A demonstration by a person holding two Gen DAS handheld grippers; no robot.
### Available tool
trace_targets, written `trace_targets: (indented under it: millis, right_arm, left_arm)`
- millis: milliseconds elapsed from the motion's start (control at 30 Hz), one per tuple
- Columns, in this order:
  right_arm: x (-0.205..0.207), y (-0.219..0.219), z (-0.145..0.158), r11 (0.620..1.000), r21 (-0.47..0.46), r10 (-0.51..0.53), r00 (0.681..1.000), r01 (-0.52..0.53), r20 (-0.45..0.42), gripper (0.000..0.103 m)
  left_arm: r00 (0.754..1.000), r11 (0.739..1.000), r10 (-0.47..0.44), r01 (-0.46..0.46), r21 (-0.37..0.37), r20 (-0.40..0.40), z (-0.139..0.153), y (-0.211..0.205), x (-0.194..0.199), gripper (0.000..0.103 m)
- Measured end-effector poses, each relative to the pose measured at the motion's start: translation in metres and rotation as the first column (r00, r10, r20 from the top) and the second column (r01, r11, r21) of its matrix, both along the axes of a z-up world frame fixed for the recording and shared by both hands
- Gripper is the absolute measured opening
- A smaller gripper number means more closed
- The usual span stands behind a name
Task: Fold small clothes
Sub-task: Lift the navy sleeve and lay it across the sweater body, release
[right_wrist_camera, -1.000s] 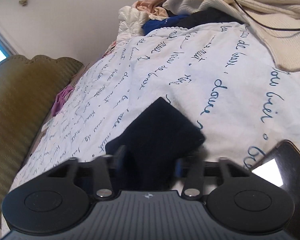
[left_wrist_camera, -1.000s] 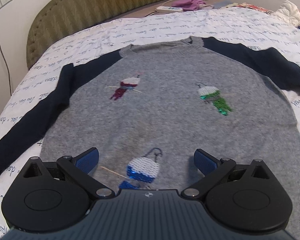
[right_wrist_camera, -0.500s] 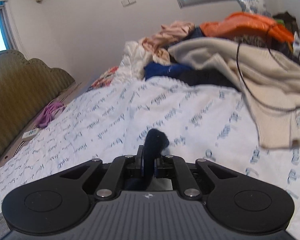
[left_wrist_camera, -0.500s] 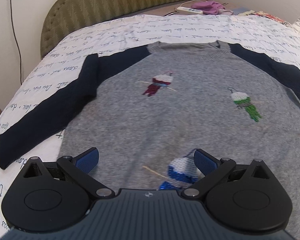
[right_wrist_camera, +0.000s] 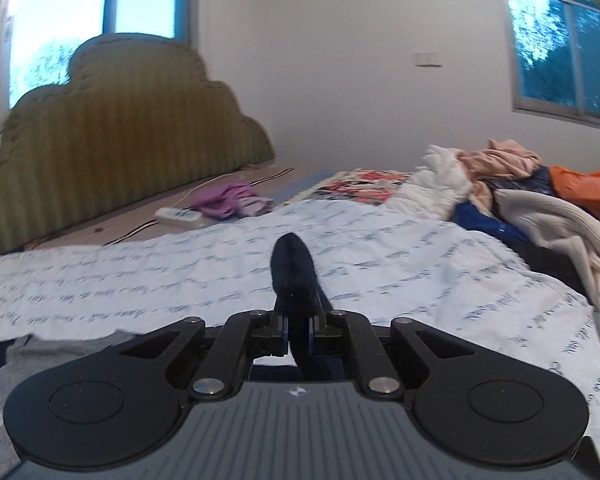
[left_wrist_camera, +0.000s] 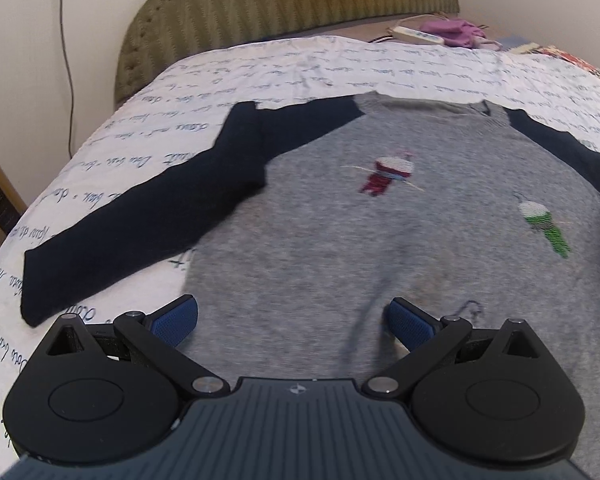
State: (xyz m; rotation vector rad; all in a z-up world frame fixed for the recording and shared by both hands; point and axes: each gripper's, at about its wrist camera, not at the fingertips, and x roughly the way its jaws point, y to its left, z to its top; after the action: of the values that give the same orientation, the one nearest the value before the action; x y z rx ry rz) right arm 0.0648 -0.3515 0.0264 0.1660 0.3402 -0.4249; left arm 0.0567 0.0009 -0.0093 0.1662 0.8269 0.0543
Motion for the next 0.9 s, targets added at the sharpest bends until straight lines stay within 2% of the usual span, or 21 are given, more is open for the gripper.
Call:
trace_targets:
  millis: [267,400,533,900]
  right_arm:
    - [0.03,0.073,-0.015,0.986,-0.04,0.155,0.985,-0.159,-0.078,0.008]
    - [0.042,0.118,-0.021,0.965,-0.101,0.233,0.966,-0.244,-0.111,0.008]
    - [0.057,0.149,-0.026,0.941,-0.119,0.299,0.942,-0.318,-0.151,0.008]
    - [0.079,0.21,-0.034,0.89,-0.185,0.38,0.902,-0.417,-0.206,0.008]
  left_arm:
    - [0.999,0.999,0.019,-0.02,0.029,0.025,0.002,0.015,0.0,0.102]
    - [0.999,0.999,0.041,-0.041,0.014,0.014,0.001,0.028,0.001,0.102]
    - [0.998,0.998,0.06,-0.06,0.005,0.01,0.001,0.037,0.001,0.102]
    - [0.997,0.997,0.082,-0.082,-0.007,0.005,0.0,0.051,-0.002,0.102]
